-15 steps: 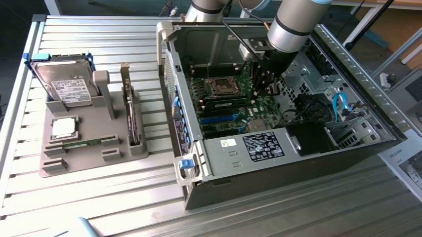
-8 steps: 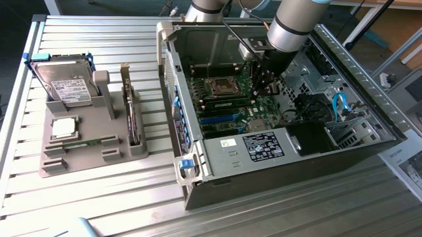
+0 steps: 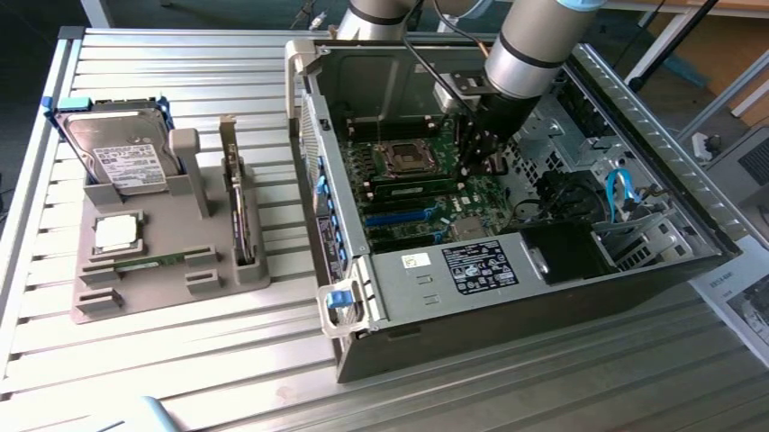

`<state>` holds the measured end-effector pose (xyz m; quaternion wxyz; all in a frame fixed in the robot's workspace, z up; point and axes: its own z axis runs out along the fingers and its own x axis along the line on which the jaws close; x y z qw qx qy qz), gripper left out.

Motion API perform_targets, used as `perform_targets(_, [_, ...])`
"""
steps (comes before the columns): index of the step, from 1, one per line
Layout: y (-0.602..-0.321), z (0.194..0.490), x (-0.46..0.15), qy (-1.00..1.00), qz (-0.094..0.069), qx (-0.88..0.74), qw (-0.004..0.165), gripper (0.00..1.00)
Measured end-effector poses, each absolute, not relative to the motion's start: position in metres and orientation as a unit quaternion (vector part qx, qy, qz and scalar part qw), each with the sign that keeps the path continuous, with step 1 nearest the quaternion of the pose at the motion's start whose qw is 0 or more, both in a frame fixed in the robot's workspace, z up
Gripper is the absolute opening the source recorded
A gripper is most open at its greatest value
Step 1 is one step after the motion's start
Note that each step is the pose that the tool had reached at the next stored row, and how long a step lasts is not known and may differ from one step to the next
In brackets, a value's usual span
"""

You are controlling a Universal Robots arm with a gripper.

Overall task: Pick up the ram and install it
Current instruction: 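Press down the ram until it locks into place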

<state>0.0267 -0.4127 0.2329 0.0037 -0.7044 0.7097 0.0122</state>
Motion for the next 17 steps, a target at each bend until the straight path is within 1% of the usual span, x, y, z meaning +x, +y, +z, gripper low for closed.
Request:
perform_targets(13, [-0.4127,0.2302,0.0268,0.71,0.012,-0.704,0.004,0.1])
perform_targets(17, [-0.4127,0.2382,0.0268,0.71,0.012,-0.704,0.004,0.1])
